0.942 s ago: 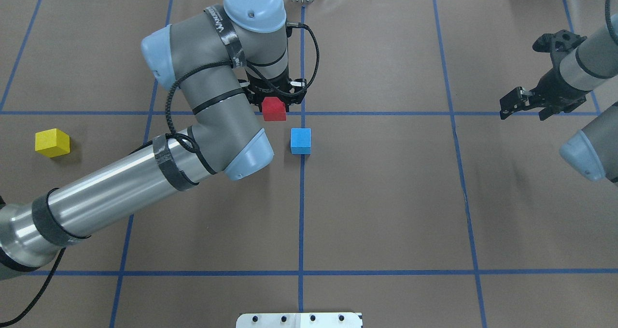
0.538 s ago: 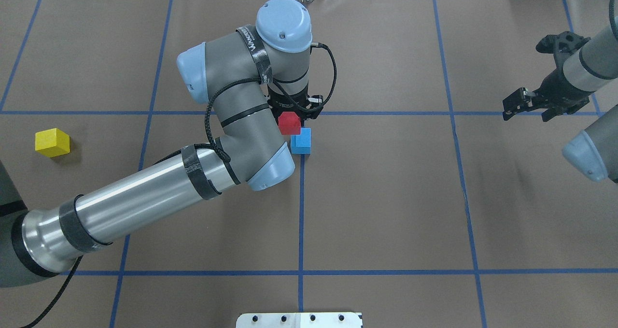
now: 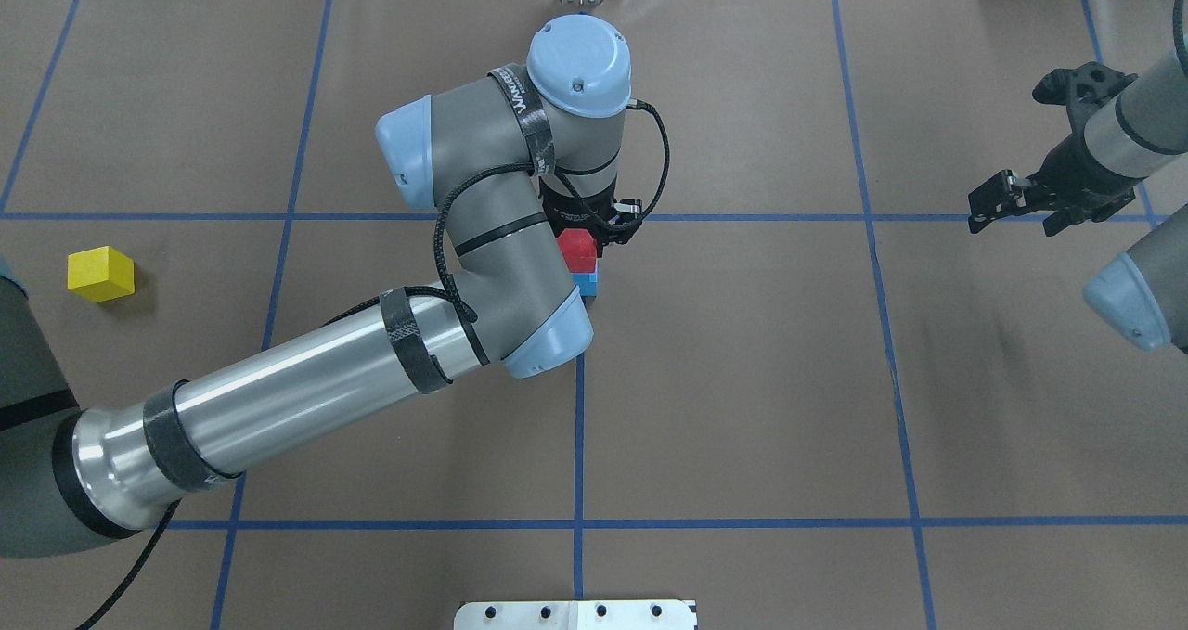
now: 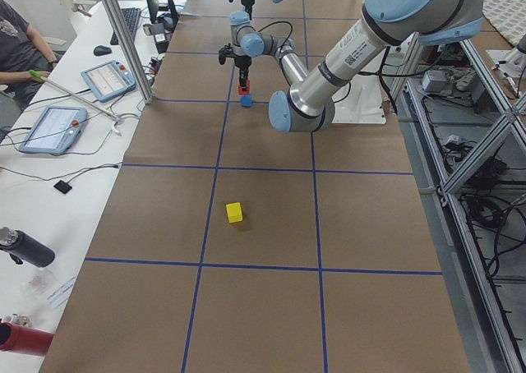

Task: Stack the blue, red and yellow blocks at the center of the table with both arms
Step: 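Lower the red cube onto the blue cube and open the left gripper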

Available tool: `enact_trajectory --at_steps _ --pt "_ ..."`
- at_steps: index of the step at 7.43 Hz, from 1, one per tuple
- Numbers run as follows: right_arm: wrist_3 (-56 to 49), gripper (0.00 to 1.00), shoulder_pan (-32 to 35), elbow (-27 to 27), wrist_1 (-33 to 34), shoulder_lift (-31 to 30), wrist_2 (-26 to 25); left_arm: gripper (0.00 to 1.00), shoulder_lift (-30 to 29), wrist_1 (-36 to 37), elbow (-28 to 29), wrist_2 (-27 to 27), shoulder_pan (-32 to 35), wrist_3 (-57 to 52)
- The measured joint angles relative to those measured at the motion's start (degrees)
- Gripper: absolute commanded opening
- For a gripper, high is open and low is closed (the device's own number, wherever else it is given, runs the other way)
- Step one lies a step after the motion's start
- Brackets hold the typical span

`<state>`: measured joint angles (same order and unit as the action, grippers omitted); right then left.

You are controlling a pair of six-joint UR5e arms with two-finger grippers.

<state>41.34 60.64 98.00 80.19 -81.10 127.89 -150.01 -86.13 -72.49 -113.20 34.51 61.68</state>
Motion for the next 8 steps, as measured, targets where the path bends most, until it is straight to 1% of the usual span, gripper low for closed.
enact_trajectory --at_steps 8 --pt "0.39 0.99 -0.09 0.00 -0.03 -0.03 -0.01 0.00 -0.17 -0.13 0.79 -0.08 -0.56 -2.79"
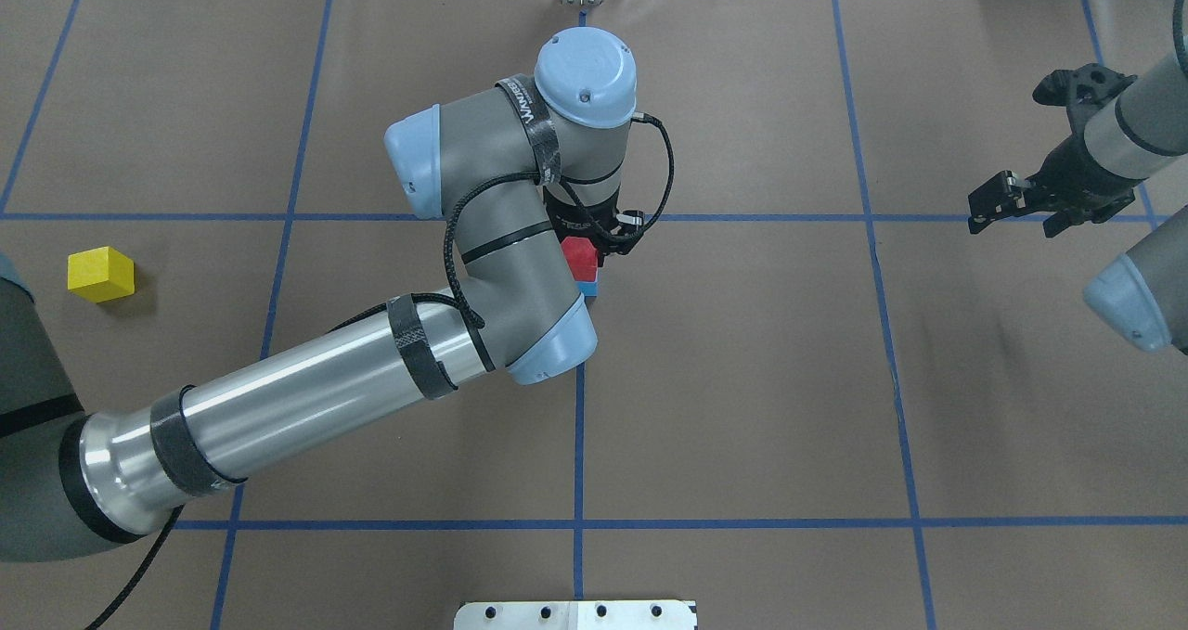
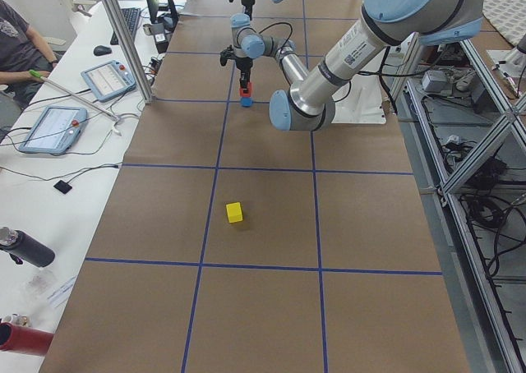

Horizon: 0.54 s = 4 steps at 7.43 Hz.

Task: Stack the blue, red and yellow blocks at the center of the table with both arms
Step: 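Lower the red cube onto the blue cube and open the left gripper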

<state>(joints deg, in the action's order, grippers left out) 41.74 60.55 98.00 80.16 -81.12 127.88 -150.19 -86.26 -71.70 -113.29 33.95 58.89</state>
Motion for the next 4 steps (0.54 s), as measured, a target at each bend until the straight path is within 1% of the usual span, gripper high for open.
enact_trajectory --at_steps 4 --pt "0.07 0.99 0.00 -0.01 0.02 0.00 0.00 0.00 0.00 -1.75 0.96 -0.06 -0.03 0.30"
